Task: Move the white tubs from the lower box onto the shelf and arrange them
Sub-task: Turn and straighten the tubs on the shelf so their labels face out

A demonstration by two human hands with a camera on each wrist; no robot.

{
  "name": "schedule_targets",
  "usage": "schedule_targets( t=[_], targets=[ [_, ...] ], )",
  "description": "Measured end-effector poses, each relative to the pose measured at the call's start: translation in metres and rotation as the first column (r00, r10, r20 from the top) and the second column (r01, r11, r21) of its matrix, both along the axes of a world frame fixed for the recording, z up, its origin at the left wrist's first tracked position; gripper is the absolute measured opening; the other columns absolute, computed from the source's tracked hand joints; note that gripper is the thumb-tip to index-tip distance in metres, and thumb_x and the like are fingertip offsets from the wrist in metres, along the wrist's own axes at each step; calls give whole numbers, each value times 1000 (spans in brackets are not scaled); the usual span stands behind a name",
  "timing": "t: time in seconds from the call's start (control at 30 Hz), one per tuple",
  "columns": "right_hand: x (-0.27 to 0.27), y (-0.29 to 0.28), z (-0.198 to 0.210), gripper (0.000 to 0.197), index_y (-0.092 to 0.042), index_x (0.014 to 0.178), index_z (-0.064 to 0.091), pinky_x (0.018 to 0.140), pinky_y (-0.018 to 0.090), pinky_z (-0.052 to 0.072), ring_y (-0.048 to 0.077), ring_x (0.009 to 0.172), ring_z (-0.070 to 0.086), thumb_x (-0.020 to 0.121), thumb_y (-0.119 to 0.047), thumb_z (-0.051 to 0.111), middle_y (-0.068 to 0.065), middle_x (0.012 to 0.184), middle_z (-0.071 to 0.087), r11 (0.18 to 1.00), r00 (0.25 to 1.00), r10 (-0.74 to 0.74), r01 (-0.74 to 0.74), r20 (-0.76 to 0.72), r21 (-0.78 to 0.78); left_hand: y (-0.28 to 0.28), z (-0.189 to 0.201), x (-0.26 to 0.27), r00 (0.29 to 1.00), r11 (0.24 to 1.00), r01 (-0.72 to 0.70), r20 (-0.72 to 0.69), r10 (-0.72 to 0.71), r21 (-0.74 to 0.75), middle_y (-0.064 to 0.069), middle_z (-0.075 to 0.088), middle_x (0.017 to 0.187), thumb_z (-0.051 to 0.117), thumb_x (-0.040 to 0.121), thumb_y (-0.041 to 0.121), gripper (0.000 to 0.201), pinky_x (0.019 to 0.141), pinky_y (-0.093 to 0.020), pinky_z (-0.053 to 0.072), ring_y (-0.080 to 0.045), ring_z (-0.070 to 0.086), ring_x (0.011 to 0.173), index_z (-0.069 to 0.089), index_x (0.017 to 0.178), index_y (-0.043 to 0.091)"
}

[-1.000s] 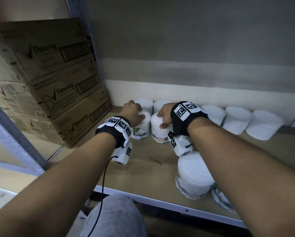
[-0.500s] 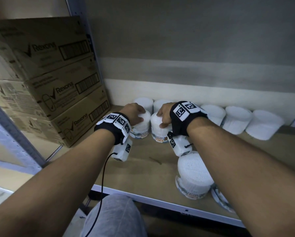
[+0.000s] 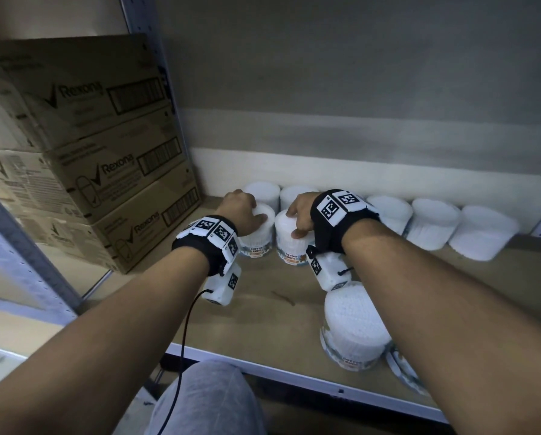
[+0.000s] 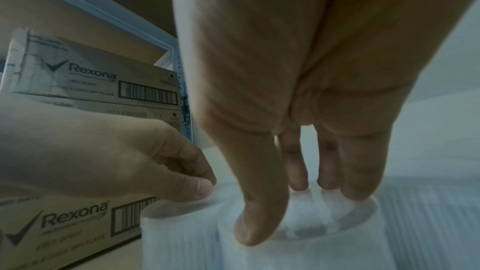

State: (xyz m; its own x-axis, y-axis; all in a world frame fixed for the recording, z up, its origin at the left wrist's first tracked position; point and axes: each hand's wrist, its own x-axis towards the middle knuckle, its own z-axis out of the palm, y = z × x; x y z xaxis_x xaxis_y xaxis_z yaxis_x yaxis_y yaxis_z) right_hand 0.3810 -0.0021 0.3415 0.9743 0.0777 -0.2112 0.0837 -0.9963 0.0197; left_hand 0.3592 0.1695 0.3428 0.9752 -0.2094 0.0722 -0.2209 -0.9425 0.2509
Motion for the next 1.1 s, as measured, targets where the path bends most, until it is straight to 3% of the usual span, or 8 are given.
schedule_targets(
  t=[0.17,0.37,0.83,0.97,1.1],
  targets=[
    [3,0,-2,76,-38,113,55,88,43,52,27,97,64,41,-57,70,-6,111,68,999,1000,-15,15,-8,30,-4,0,-1,1000,999,7,10,-7,36,-17,53,126,60,87,41,49,100,-37,44,-32,51,116,58,122,7],
    [4,0,-3,82,-39,118,55,91,42,52,26,103,63,40,-61,69,-7,118,66,1000,1000,2,-2,-11,13,1,4,-2,998,998,50,-28,-49,30,-11,52,135,61,88,33,46,102,-33,39,-27,49,123,55,129,13],
    [-10,7,11,72,-35,116,60,92,43,51,28,104,62,47,-56,69,-3,118,65,999,999,9,-12,-46,-48,10,6,1,986,990,139,-96,-136,24,-5,49,140,60,89,17,42,104,-31,38,-24,49,125,54,130,20],
    [-7,11,12,83,-33,112,58,88,47,52,29,100,63,36,-61,72,-2,115,65,997,999,14,-17,-36,-77,11,8,-2,985,988,147,-100,-142,43,-5,49,139,61,88,18,42,103,-31,39,-24,49,124,55,130,21],
    [-40,24,33,72,-19,118,61,93,41,52,28,104,63,58,-54,78,3,116,65,985,997,48,-59,-66,-165,15,15,-13,982,983,164,-111,-155,84,-4,53,135,64,86,21,43,102,-30,41,-23,52,121,56,129,22]
  ],
)
